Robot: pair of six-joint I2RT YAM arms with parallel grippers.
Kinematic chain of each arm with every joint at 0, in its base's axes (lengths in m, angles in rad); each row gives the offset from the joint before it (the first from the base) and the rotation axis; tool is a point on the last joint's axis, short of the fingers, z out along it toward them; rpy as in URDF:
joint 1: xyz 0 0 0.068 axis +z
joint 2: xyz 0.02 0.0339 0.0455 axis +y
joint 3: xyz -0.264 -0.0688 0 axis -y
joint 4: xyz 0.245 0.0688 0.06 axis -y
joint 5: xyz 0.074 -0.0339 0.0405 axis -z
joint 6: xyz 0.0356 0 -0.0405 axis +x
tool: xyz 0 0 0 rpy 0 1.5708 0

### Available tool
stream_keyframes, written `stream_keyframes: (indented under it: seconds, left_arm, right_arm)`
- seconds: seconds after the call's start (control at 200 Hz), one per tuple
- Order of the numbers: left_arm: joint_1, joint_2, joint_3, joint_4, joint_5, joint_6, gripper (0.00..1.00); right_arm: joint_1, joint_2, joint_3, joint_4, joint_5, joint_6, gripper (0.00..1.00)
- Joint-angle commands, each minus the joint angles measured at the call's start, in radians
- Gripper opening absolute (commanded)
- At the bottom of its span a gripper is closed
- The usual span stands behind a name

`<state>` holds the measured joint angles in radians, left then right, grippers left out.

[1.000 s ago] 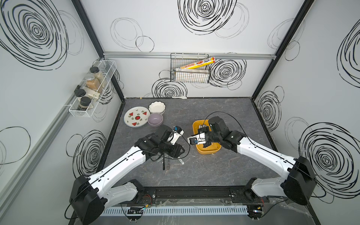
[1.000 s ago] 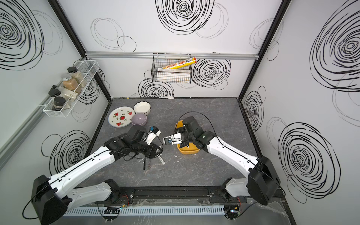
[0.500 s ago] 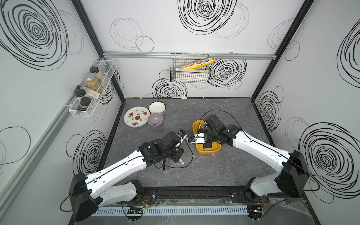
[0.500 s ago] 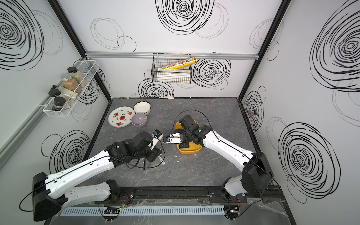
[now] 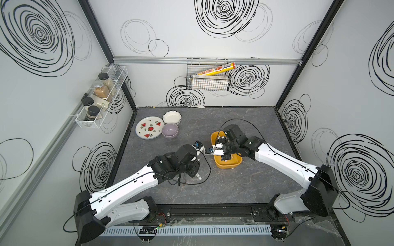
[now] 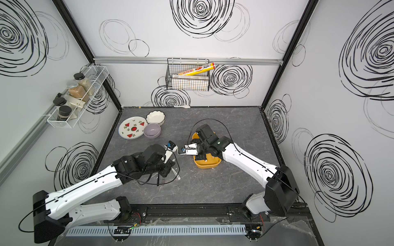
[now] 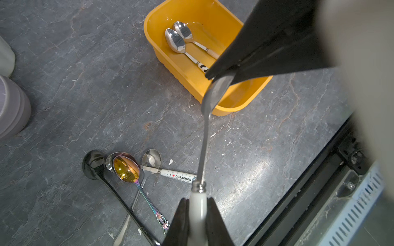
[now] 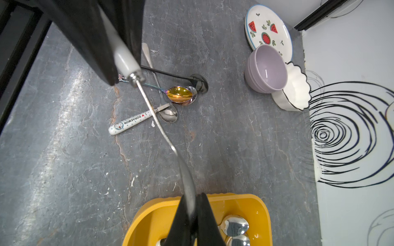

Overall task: Put the spoon into the storage box
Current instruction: Place the spoon in the storage box.

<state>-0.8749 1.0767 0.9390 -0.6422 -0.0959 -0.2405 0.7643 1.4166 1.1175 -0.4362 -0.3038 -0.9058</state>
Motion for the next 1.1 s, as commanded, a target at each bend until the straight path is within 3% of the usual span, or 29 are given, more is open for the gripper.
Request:
stream_keyframes:
  seconds: [0.0,0.055,0.145,0.31,0.456,0.566,0.671,0.791,0.956,1.096]
  left_arm:
    - [0.008,-0.007,0.006,0.004,-0.075,0.001,0.0]
    - [0.023,-0.009,-0.005,0.03,-0.058,-0.019,0.0]
    - [0.096,0.003,-0.027,0.079,0.035,-0.061,0.0]
    - [0.173,0.062,-0.035,0.234,0.227,-0.2,0.0]
    - [0.144,0.186,0.032,0.375,0.337,-0.346,0.0]
    - [0.092,0.303,0.115,0.431,0.306,-0.425,0.0]
    - [0.094,0.416,0.151,0.506,0.33,-0.526,0.0]
    - [0.1,0.53,0.184,0.649,0.395,-0.627,0.0]
    - [0.111,0.675,0.288,0.69,0.421,-0.688,0.0]
    - [0.131,0.735,0.264,0.792,0.46,-0.777,0.0]
  right_arm:
    - [0.001,-0.073,-0.041,0.165,0.118,0.276,0.52]
    - [-0.026,-0.103,-0.046,0.212,0.111,0.371,0.59]
    - [-0.099,-0.159,-0.073,0.299,0.071,0.52,0.61]
    - [-0.252,-0.288,-0.261,0.603,0.146,0.906,0.62]
    - [-0.281,-0.367,-0.394,0.661,0.307,0.968,0.61]
    - [-0.316,-0.421,-0.445,0.637,0.432,1.038,0.62]
    - [-0.34,-0.479,-0.498,0.638,0.539,1.107,0.68]
    - [-0.351,-0.546,-0.561,0.69,0.552,1.117,0.67]
    - [-0.353,-0.561,-0.562,0.662,0.616,1.117,0.67]
    - [-0.353,-0.582,-0.572,0.676,0.609,1.129,0.67]
